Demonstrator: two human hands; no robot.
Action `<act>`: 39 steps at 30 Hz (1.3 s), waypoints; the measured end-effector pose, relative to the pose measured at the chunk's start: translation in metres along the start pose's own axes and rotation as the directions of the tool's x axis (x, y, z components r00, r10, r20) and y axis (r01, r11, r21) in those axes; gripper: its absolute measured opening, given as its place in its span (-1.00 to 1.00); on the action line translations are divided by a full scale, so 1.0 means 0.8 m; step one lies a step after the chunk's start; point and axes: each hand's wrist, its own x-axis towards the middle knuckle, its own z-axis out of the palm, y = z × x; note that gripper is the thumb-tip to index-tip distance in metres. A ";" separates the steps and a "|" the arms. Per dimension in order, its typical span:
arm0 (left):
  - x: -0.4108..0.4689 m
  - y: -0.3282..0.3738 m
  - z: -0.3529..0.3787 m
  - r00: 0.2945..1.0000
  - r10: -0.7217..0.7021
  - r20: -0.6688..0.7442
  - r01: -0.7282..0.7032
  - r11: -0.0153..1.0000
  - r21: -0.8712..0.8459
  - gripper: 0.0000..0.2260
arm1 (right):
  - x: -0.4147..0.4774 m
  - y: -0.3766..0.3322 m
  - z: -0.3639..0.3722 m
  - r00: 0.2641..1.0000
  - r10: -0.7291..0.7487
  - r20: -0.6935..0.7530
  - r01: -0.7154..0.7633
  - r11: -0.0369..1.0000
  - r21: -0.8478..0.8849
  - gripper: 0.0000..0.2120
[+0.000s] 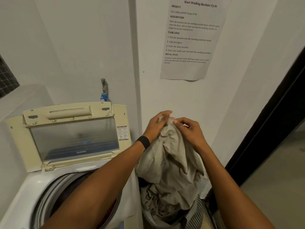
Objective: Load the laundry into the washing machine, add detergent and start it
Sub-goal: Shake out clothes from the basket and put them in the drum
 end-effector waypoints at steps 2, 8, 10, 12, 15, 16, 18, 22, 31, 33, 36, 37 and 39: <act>0.000 0.006 0.012 0.995 0.000 0.102 -0.004 0.999 0.035 -0.63 | 0.006 -0.003 0.013 0.999 -0.033 -0.032 0.033 0.999 -0.027 -0.88; 0.008 0.009 0.019 0.984 0.012 -0.176 -0.003 0.999 0.052 -0.60 | -0.011 0.008 0.021 0.990 0.114 -0.079 -0.111 0.993 0.048 -0.79; 0.012 0.010 0.011 0.975 -0.027 -0.222 0.035 0.999 0.030 -0.60 | -0.023 0.020 0.012 0.984 0.158 0.080 -0.152 0.985 -0.079 -0.77; 0.013 0.008 0.002 0.961 -0.054 -0.271 0.067 0.997 0.040 -0.57 | -0.029 0.034 0.000 0.967 0.189 0.169 -0.150 0.964 -0.220 -0.69; 0.010 0.007 -0.010 0.943 -0.062 -0.328 0.075 0.997 0.026 -0.46 | -0.028 0.038 -0.016 0.990 0.141 -0.025 -0.143 0.985 -0.097 -0.71; 0.006 0.010 -0.011 0.952 -0.054 -0.300 0.067 0.997 0.033 -0.44 | -0.024 0.034 -0.018 0.990 0.099 -0.104 -0.105 0.993 -0.052 -0.75; -0.003 0.019 -0.009 0.987 -0.039 -0.158 0.049 0.997 0.062 -0.50 | -0.011 0.019 -0.015 0.983 0.043 -0.178 -0.046 0.999 -0.015 -0.81; -0.007 0.012 0.003 0.993 -0.048 0.112 0.030 0.988 0.153 -0.76 | 0.014 -0.009 0.002 0.967 0.004 -0.253 -0.002 1.000 0.009 -0.86; -0.013 0.013 -0.011 0.994 -0.065 -0.087 0.060 0.996 -0.058 -0.79 | -0.011 0.012 0.015 0.988 0.089 0.123 -0.062 0.976 -0.209 -0.72; -0.011 0.011 -0.014 0.984 -0.076 -0.158 0.062 0.994 -0.095 -0.79 | -0.018 0.021 0.011 0.965 0.137 0.225 -0.079 0.965 -0.250 -0.74; -0.010 0.011 -0.017 0.973 -0.059 -0.224 0.037 0.994 -0.100 -0.81 | -0.025 0.020 0.005 0.951 0.196 0.238 -0.137 0.960 -0.246 -0.73; -0.010 0.013 -0.017 0.968 -0.023 -0.250 0.003 0.997 -0.077 -0.81 | -0.025 0.019 0.001 0.964 0.188 0.190 -0.137 0.958 -0.253 -0.74; -0.009 0.018 -0.020 0.960 0.011 -0.280 -0.026 0.998 -0.052 -0.80 | -0.021 0.015 -0.007 0.992 0.122 0.013 -0.115 0.962 -0.248 -0.72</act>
